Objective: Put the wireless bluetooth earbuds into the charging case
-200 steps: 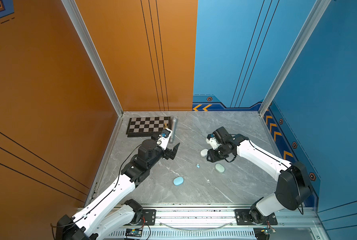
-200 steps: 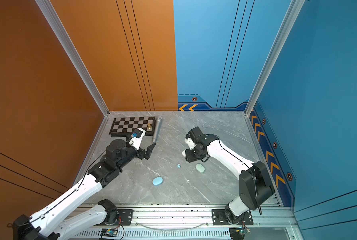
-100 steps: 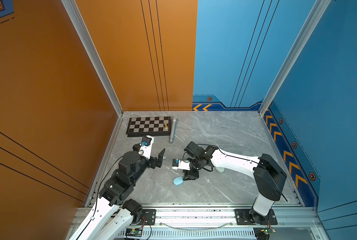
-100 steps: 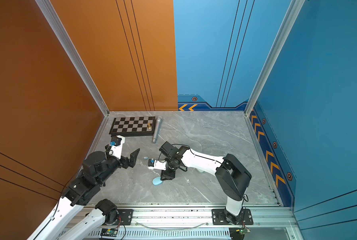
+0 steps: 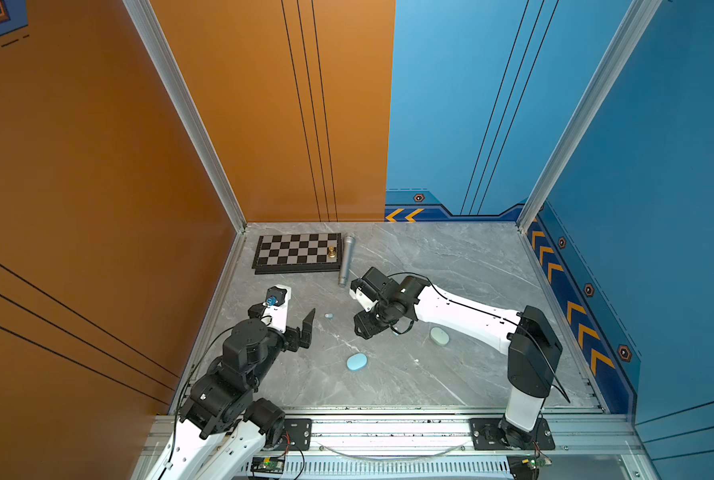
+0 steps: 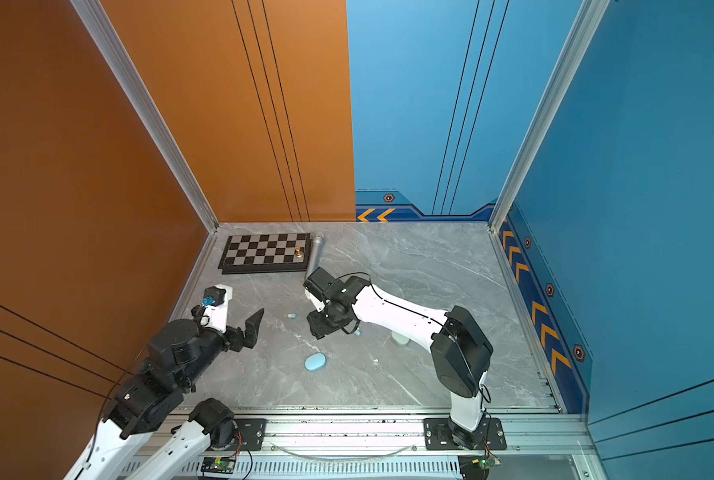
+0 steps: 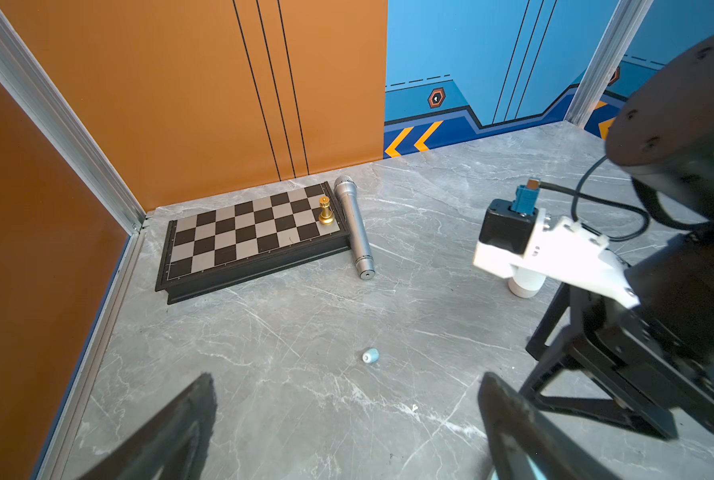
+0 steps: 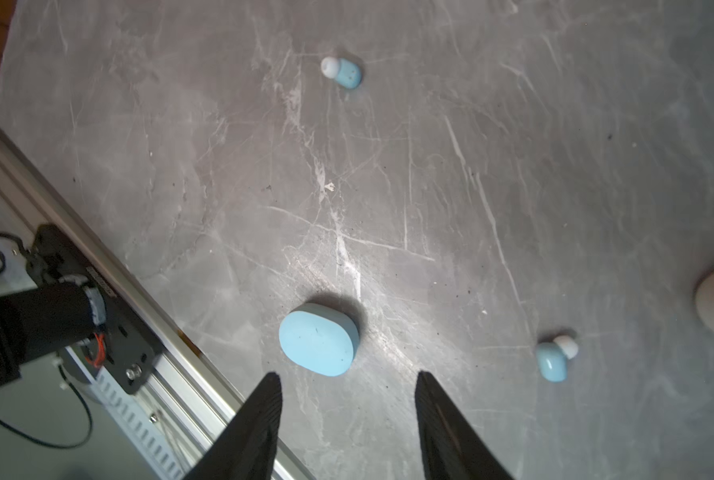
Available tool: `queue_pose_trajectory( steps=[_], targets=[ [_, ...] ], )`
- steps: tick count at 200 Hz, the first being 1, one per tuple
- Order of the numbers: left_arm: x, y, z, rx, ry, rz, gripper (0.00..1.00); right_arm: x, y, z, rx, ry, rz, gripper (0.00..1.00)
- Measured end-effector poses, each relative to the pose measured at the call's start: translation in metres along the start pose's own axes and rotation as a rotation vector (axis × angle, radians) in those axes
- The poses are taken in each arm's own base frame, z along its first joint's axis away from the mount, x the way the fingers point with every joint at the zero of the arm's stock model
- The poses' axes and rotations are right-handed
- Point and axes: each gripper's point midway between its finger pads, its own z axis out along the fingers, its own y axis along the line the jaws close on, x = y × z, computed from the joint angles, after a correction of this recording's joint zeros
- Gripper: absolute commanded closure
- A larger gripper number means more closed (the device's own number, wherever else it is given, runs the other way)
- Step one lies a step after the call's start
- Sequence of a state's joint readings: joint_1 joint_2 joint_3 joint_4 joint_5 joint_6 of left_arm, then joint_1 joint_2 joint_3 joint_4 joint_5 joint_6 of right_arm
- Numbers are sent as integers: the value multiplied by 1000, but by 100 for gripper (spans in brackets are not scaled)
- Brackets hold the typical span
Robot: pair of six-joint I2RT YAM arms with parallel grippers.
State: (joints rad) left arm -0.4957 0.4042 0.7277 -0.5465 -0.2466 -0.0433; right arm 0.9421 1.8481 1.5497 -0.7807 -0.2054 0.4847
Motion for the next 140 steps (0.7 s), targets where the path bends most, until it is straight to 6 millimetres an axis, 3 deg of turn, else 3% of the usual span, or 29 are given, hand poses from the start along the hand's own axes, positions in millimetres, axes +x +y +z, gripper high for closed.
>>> queue_pose_trajectory(
  steps=[42,68,80,105,124,140],
  targets=[
    [-2,7,-38,19,-91,-1,2,-25,10,0,-56,62,373,38],
    [2,10,-51,20,-111,14,2,-31,25,14,-128,169,584,36],
    [4,11,-54,20,-114,26,2,-21,33,28,-135,238,640,34],
    [7,12,-57,19,-111,47,2,22,46,56,-95,405,731,31],
    [10,11,-57,25,-102,58,2,56,48,62,-45,509,776,31],
    [11,9,-58,32,-97,65,2,65,49,61,-26,542,798,33]
  ],
)
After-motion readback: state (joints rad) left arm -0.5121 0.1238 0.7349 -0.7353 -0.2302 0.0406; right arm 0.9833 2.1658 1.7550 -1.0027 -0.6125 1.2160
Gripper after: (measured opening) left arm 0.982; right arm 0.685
